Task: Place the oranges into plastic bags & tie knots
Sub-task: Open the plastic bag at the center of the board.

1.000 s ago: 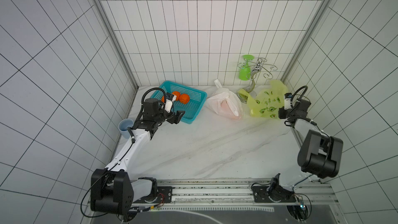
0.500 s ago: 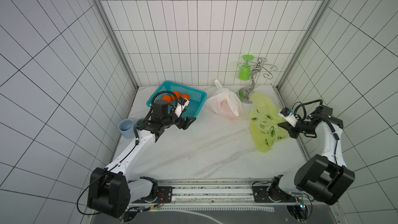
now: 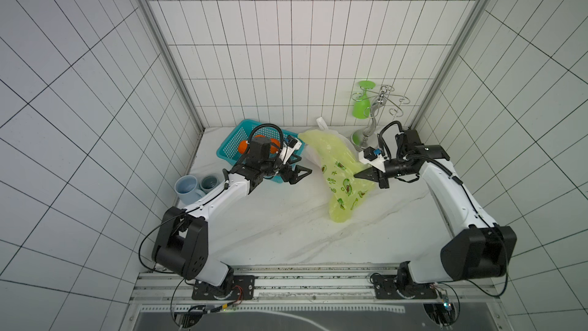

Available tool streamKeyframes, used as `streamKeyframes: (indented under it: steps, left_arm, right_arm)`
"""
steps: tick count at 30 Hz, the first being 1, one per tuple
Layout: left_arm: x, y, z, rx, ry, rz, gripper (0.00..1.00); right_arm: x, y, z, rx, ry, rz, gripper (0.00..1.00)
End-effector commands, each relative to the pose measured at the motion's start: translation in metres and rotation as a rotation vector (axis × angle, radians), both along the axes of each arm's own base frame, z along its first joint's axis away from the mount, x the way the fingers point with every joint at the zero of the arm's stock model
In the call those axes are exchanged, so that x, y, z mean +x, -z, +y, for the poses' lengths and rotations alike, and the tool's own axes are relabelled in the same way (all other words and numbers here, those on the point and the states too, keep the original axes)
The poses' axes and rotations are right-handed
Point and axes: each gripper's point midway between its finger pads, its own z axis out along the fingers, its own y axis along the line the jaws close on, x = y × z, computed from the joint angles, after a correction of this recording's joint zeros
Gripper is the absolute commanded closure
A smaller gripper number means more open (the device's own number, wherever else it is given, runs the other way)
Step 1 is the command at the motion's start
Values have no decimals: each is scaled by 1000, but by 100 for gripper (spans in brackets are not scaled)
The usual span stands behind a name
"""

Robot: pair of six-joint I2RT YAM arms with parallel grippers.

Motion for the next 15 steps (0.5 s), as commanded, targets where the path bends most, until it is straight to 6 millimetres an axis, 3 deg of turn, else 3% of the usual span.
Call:
streamKeyframes:
  steps: [1, 7, 9, 11, 14, 15]
  left_arm:
    - [6, -27, -12, -105, 25, -44, 14]
    - [11, -45, -24, -219, 59, -54, 12]
    - [6, -53, -30, -260, 103, -42, 24]
    - [-4, -61, -35, -300, 148, -38, 49]
    - [-26, -63, -38, -303, 178, -47, 89]
    - [-30, -63, -38, -293, 165, -47, 100]
  right_arm:
    - [-7, -53, 15, 91, -55, -43, 100]
    - [-19, -64, 14, 82, -62, -13, 100]
    - [-3, -55, 11, 51, 6, -8, 100]
    - [31, -44, 5, 3, 153, -8, 100]
    - [122, -40, -23, -50, 582, -57, 99]
    - [147, -39, -33, -76, 715, -70, 89]
